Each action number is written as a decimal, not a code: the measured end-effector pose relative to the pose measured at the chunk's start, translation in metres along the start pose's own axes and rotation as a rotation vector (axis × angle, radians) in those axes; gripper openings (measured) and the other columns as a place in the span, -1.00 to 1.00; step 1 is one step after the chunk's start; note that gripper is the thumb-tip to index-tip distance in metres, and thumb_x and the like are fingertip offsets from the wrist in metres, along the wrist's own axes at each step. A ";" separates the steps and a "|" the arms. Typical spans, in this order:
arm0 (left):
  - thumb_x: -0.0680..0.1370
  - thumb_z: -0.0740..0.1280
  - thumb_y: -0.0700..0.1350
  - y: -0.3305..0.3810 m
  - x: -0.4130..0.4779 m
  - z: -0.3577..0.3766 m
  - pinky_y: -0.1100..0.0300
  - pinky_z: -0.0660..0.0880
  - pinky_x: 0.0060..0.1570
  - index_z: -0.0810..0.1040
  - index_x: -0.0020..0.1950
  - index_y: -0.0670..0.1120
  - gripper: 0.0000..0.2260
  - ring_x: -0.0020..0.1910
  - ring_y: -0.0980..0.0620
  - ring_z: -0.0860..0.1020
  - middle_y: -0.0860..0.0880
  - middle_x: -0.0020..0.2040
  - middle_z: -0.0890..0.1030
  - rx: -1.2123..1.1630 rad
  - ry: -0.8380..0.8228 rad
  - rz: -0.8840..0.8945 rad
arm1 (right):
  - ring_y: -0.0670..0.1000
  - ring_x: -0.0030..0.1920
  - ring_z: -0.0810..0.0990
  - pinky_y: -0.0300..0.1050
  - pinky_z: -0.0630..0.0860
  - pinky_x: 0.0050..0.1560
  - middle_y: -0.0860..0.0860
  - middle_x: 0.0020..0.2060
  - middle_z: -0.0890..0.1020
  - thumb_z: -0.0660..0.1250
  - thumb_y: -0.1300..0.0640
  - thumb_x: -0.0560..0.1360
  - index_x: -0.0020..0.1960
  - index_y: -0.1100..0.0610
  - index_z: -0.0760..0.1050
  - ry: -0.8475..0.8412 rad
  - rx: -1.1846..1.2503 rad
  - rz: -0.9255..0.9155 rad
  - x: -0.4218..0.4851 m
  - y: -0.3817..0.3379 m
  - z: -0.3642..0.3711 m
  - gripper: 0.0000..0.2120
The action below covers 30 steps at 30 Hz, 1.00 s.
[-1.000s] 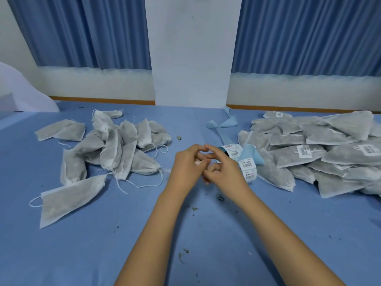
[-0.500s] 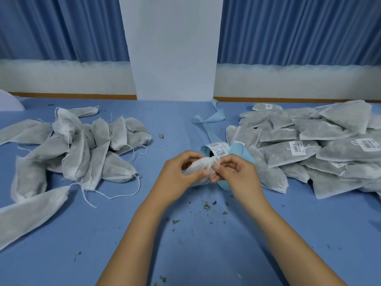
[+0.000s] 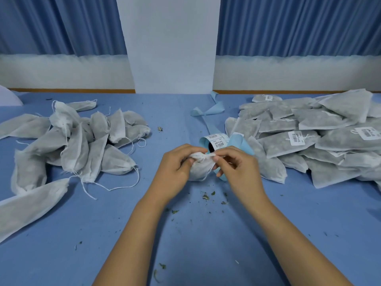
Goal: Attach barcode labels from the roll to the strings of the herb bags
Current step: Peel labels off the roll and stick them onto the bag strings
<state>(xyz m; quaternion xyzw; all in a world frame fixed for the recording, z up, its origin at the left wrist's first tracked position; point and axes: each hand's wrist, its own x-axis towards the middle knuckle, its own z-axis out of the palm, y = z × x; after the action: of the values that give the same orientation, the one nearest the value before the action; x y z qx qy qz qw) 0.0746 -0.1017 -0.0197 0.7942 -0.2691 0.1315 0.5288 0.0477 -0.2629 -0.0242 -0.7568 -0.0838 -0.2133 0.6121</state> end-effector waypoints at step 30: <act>0.51 0.33 -0.26 0.010 -0.004 -0.006 0.28 0.48 -0.30 0.61 -0.23 0.03 -0.79 -0.35 0.10 0.56 0.08 -0.31 0.67 -0.050 -0.048 -0.263 | -0.10 -0.41 0.44 -0.18 0.41 -0.35 -0.17 -0.35 0.54 0.34 0.23 0.51 -0.15 0.14 0.55 0.146 -0.585 -0.365 0.006 -0.001 -0.024 -0.93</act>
<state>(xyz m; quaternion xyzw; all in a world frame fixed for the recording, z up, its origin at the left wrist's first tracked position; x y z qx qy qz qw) 0.0657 -0.0976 -0.0115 0.8121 -0.1784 0.0353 0.5545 0.0479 -0.2867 -0.0169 -0.8554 -0.1091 -0.3879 0.3255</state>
